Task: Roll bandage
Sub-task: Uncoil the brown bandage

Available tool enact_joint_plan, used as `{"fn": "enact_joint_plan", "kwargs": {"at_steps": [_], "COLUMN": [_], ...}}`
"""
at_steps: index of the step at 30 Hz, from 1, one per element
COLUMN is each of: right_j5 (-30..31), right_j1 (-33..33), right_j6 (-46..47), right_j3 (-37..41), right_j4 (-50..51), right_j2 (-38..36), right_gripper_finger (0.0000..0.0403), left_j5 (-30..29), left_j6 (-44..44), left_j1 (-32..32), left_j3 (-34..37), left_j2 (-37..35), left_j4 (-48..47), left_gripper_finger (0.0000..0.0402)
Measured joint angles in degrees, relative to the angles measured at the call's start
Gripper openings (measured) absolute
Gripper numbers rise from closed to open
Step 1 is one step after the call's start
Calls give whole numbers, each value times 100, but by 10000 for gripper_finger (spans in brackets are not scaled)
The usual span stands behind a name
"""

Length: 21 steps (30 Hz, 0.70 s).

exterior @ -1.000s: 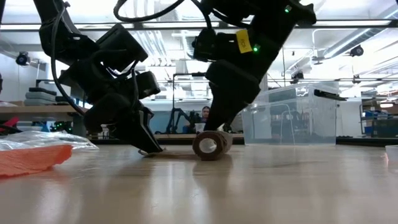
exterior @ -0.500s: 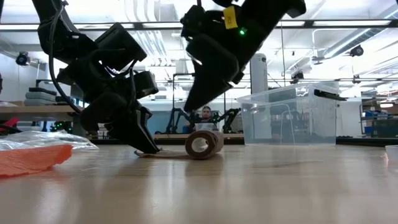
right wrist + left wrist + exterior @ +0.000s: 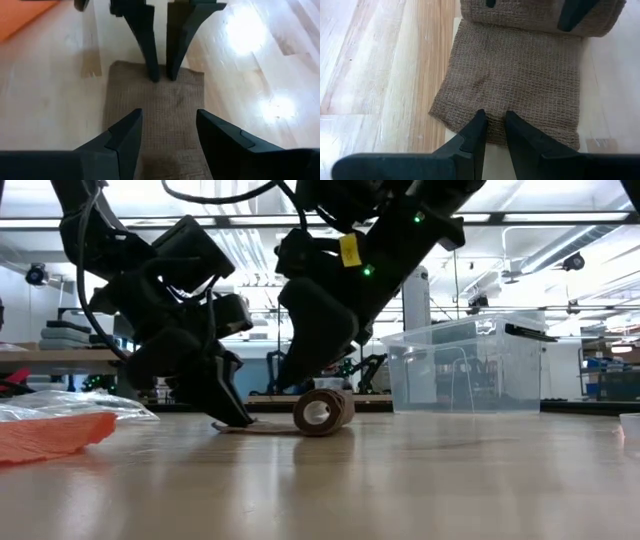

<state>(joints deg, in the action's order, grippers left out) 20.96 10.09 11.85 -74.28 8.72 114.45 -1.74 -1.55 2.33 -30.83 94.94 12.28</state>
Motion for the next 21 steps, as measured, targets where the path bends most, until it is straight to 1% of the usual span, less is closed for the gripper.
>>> {"fn": "enact_joint_plan", "kwargs": {"at_steps": [5, 12, 16, 21], "right_j5": [6, 6, 6, 86], "right_j1": [0, 93, 202, 316], "right_j6": [-10, -246, -190, -95], "right_j3": [-4, 61, 233, 448], "right_j4": [100, 615, 550, 260], "right_j2": [-199, -301, -362, -545], "right_gripper_finger": [183, 183, 183, 183], "left_j5": [0, -4, -9, -16], "left_j6": [68, 217, 261, 305], "left_j1": [-1, -1, -2, -2], "left_j3": [9, 36, 68, 122], "left_j2": [-52, -227, -415, -552], "left_j4": [-64, -185, -291, -327], "left_gripper_finger": [68, 68, 74, 95]}}
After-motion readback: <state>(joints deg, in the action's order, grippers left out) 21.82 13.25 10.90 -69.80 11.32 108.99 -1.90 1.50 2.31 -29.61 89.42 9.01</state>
